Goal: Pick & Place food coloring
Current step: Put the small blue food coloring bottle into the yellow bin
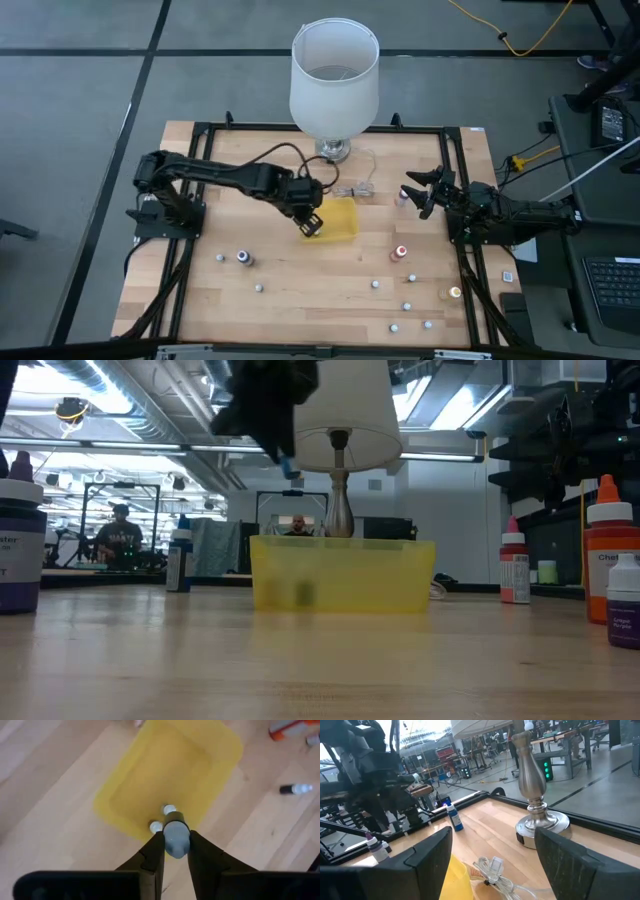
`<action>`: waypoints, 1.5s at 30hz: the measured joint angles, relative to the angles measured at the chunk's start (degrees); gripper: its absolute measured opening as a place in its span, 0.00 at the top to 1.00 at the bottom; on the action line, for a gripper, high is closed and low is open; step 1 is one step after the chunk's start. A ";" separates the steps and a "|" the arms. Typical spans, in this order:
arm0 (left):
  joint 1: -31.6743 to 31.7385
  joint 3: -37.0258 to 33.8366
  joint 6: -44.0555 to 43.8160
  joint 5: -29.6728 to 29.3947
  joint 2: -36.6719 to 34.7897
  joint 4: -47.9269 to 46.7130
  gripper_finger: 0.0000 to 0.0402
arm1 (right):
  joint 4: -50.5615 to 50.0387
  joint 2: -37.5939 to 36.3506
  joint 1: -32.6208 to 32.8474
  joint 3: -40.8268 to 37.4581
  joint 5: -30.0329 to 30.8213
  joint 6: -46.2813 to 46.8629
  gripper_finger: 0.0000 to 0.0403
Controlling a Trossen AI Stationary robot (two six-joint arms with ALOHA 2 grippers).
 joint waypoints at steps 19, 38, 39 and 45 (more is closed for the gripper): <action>0.80 11.53 22.15 5.78 17.52 -2.25 0.84 | -0.01 0.00 -0.01 0.02 0.01 -0.01 0.30; -0.47 11.46 25.12 3.71 25.58 -0.48 0.84 | 0.01 -0.02 -0.01 0.01 0.00 0.00 0.30; -0.49 11.46 25.12 3.71 25.59 -0.51 0.84 | -0.01 0.00 -0.02 0.01 0.00 0.00 0.30; -0.45 11.46 25.12 3.71 25.57 -0.52 0.84 | -0.01 0.00 0.01 0.02 0.00 -0.01 0.30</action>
